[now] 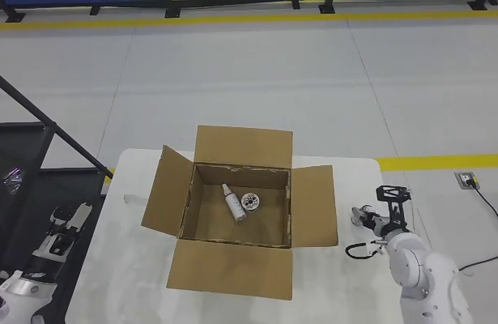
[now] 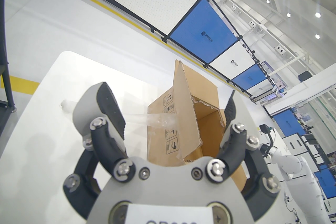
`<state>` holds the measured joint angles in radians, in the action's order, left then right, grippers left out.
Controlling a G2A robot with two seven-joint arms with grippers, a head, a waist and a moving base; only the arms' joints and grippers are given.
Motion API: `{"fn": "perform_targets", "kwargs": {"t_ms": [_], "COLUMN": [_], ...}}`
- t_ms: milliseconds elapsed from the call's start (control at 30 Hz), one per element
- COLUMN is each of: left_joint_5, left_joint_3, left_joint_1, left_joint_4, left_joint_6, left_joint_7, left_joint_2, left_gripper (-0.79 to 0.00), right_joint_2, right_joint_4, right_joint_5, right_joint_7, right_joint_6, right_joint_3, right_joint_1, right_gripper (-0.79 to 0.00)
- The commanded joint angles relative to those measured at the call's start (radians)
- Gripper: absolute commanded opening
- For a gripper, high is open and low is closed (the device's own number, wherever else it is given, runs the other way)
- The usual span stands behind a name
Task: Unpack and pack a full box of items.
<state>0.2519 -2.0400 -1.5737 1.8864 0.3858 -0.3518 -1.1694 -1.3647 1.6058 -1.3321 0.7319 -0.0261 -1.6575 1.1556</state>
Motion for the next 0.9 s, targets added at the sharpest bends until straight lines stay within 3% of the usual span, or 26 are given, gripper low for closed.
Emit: {"fn": "perform_targets", "kwargs": {"t_ms": [0,67,133,167,200,267,300,600,867], "left_joint_5": [0.0,0.0,0.0,0.0,0.0,0.0,0.0,0.0,0.0], "left_joint_3": [0.0,0.0,0.0,0.0,0.0,0.0,0.0,0.0,0.0], "left_joint_1": [0.0,0.0,0.0,0.0,0.0,0.0,0.0,0.0,0.0], "left_joint_4": [0.0,0.0,0.0,0.0,0.0,0.0,0.0,0.0,0.0], "left_joint_6": [0.0,0.0,0.0,0.0,0.0,0.0,0.0,0.0,0.0], "left_joint_7": [0.0,0.0,0.0,0.0,0.0,0.0,0.0,0.0,0.0], "left_joint_2": [0.0,0.0,0.0,0.0,0.0,0.0,0.0,0.0,0.0], "left_gripper": [0.0,0.0,0.0,0.0,0.0,0.0,0.0,0.0,0.0], "right_joint_2": [0.002,0.004,0.005,0.007,0.007,0.009,0.01,0.019,0.016], "right_joint_4": [-0.045,-0.085,-0.13,-0.152,-0.17,-0.194,-0.198,-0.087,0.209], "right_joint_5": [0.005,0.002,0.0,-0.003,-0.001,0.014,0.022,0.042,0.125], "right_joint_7": [-0.004,-0.001,0.005,0.006,0.004,-0.008,-0.015,-0.015,-0.098], "right_joint_6": [-0.019,-0.018,-0.02,-0.018,-0.017,-0.029,-0.037,-0.039,0.043], "right_joint_3": [0.004,0.01,0.017,0.017,0.019,0.018,0.016,0.007,-0.004], "right_joint_1": [-0.02,-0.041,-0.067,-0.08,-0.091,-0.105,-0.107,-0.067,0.015], "right_gripper": [0.0,-0.018,-0.139,-0.397,-0.474,-0.748,-0.785,-0.785,-0.785]}}
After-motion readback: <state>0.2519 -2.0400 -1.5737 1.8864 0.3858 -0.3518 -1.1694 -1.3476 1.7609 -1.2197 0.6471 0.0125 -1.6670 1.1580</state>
